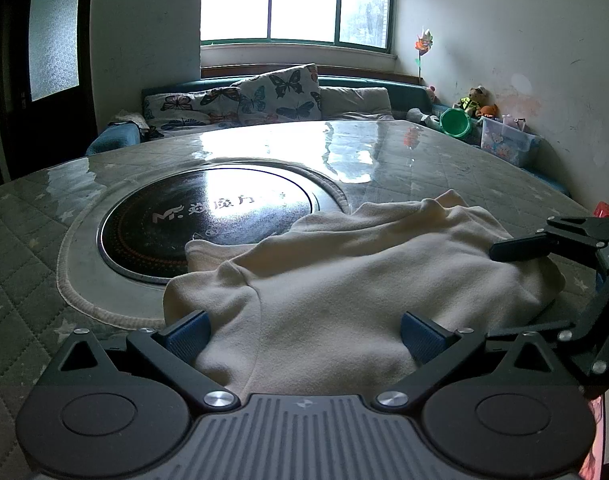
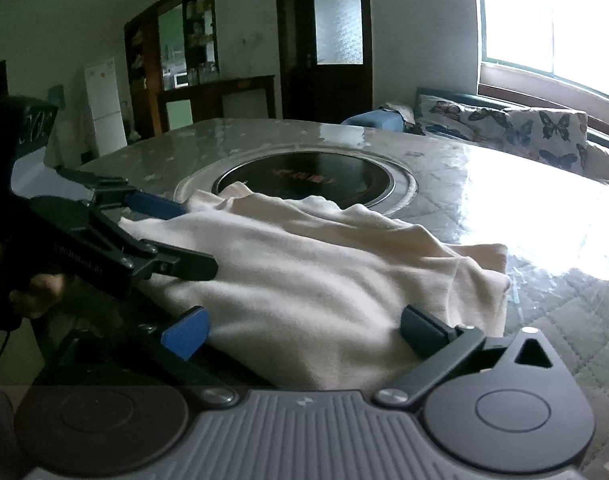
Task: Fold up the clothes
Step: 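Smooth the folded cream sweatshirt with both open grippers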
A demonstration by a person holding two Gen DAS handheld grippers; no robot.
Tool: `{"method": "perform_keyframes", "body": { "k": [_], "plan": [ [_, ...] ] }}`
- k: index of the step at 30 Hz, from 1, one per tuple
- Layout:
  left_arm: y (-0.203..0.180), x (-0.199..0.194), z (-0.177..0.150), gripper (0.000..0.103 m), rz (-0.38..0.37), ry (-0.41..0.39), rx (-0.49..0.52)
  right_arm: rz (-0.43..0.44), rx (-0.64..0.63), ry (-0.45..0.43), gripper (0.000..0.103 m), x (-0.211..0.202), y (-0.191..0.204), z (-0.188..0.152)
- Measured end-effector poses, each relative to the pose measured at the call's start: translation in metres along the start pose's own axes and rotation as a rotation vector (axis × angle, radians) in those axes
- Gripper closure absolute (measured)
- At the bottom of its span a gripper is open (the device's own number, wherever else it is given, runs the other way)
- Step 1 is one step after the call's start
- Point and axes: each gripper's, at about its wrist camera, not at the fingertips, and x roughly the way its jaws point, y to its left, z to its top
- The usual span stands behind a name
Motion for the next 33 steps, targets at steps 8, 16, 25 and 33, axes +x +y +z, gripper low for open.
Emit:
{"method": "perform_keyframes", "body": {
  "k": [8, 16, 25, 33],
  "plan": [
    [-0.003, 0.002, 0.0, 0.0, 0.003, -0.001, 0.0, 0.033, 0.053, -0.019, 0.0, -0.006, -0.005, -0.001],
    [-0.003, 0.002, -0.002, 0.0, 0.002, -0.001, 0.0, 0.013, 0.105, -0.065, 0.0, -0.028, -0.011, -0.003],
    [-0.001, 0.001, 0.001, 0.0, -0.002, 0.007, -0.001, 0.019, 0.116, -0.071, 0.0, -0.035, -0.018, 0.005],
    [0.004, -0.004, 0.007, 0.0, -0.024, 0.003, -0.034, 0.089, 0.204, -0.066, 0.003, -0.012, -0.049, 0.041]
  ]
}}
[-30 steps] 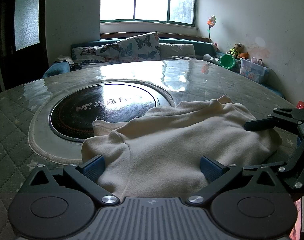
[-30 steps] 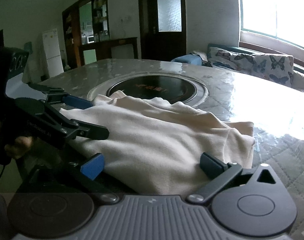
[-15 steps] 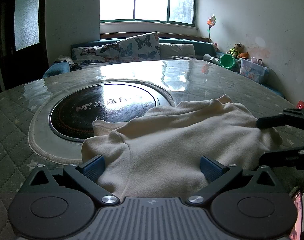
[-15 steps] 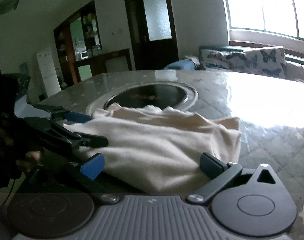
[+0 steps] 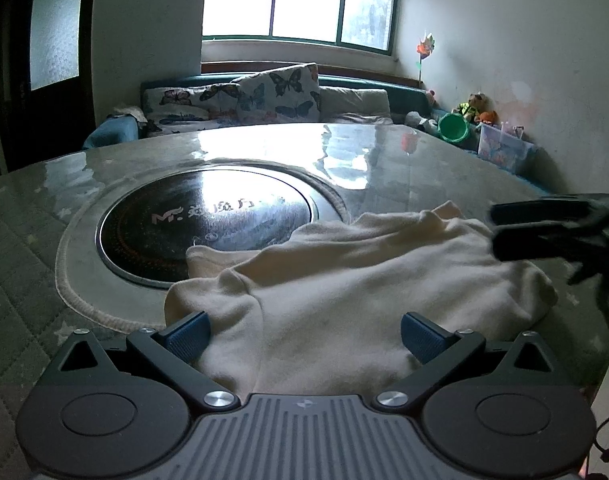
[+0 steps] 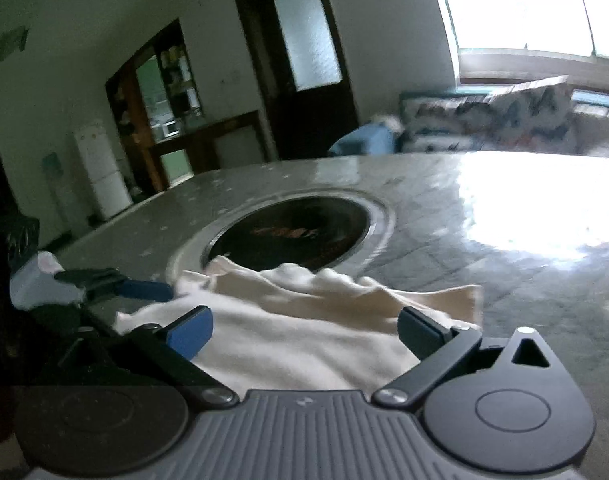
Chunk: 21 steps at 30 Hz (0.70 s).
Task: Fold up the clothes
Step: 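Smooth the folded cream sweatshirt with both open grippers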
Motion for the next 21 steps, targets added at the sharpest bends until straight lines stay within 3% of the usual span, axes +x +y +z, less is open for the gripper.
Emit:
{"method": "perform_keyframes", "body": {
  "k": [6, 10, 18, 21],
  "plan": [
    [-0.003, 0.001, -0.004, 0.0, 0.004, 0.008, 0.016, 0.066, 0.044, 0.068, 0.003, 0.039, -0.009, 0.016],
    [-0.002, 0.001, -0.004, 0.0, 0.0, 0.009, 0.014, 0.035, 0.066, 0.106, 0.004, 0.06, -0.018, 0.018],
    [-0.004, 0.002, -0.007, 0.0, 0.003, 0.004, 0.029, -0.002, 0.069, 0.089, 0.004, 0.062, -0.017, 0.016],
    [-0.005, 0.002, -0.007, 0.0, 0.002, 0.005, 0.03, 0.004, 0.051, 0.064, 0.012, 0.057, -0.014, 0.023]
  ]
}}
